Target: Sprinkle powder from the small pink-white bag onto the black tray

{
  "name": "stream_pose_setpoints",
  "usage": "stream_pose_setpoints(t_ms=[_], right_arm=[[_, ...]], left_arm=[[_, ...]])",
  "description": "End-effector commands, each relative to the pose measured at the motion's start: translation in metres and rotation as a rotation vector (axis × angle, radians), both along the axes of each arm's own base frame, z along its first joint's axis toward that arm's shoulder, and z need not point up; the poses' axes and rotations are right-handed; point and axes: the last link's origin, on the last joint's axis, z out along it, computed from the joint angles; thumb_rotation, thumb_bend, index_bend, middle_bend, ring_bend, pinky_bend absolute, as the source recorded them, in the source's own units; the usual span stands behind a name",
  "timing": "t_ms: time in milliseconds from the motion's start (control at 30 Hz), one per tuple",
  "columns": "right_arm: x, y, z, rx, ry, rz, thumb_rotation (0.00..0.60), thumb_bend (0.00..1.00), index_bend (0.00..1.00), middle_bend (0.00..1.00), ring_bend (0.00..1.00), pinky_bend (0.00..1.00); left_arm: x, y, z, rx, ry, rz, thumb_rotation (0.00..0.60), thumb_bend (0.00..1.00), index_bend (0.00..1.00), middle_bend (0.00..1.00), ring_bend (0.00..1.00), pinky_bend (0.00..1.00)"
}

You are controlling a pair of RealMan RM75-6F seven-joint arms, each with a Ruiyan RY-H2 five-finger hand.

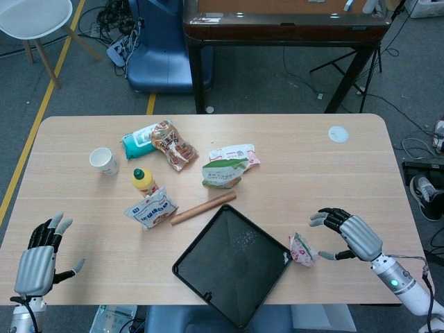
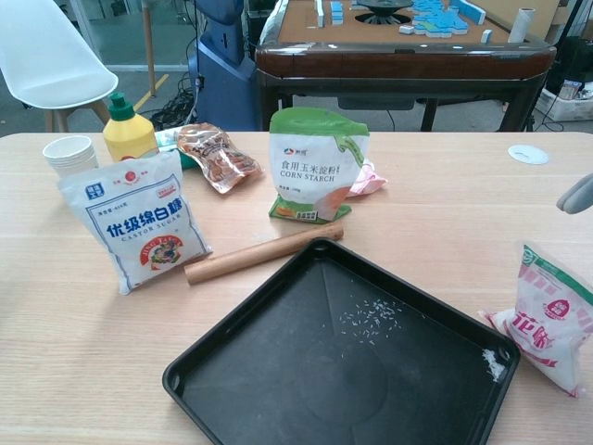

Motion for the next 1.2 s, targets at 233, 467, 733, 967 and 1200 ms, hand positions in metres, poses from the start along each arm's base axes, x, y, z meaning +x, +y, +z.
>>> stream_pose_setpoints(t_ms=[233, 467, 733, 967, 1200], right_arm=[[0.008, 0.001, 0.02, -0.055, 0.026, 0.022, 0.6, 0.14, 0.32, 0.29, 0.2, 0.23], [-0.001, 0.009, 0.06, -0.212, 0.188, -0.07, 0.6, 0.17, 0.32, 0.31, 0.21, 0.23], [-0.004, 0.03, 0.084, -0.359, 0.342, -0.249, 0.6, 0.19, 0.32, 0.32, 0.21, 0.24], [-0.008, 0.046, 0.097, -0.461, 0.319, -0.316, 0.6, 0.19, 0.32, 0.32, 0.21, 0.24], [-0.008, 0.05, 0.1, -0.483, 0.309, -0.323, 0.6, 0.19, 0.32, 0.32, 0.21, 0.24]], left_arm=[[-0.003, 0.0, 0.004, 0.008, 0.007, 0.004, 0.6, 0.18, 0.13, 0.05, 0.03, 0.03], [-0.007, 0.001, 0.014, 0.019, 0.046, 0.007, 0.6, 0.18, 0.13, 0.05, 0.03, 0.03], [-0.008, 0.004, 0.015, 0.008, 0.058, 0.002, 0.6, 0.18, 0.13, 0.05, 0.03, 0.03], [-0.006, 0.007, 0.014, 0.008, 0.054, -0.012, 0.6, 0.18, 0.13, 0.05, 0.03, 0.03], [-0.007, 0.008, 0.014, 0.005, 0.052, -0.013, 0.6, 0.18, 0.13, 0.05, 0.03, 0.03]])
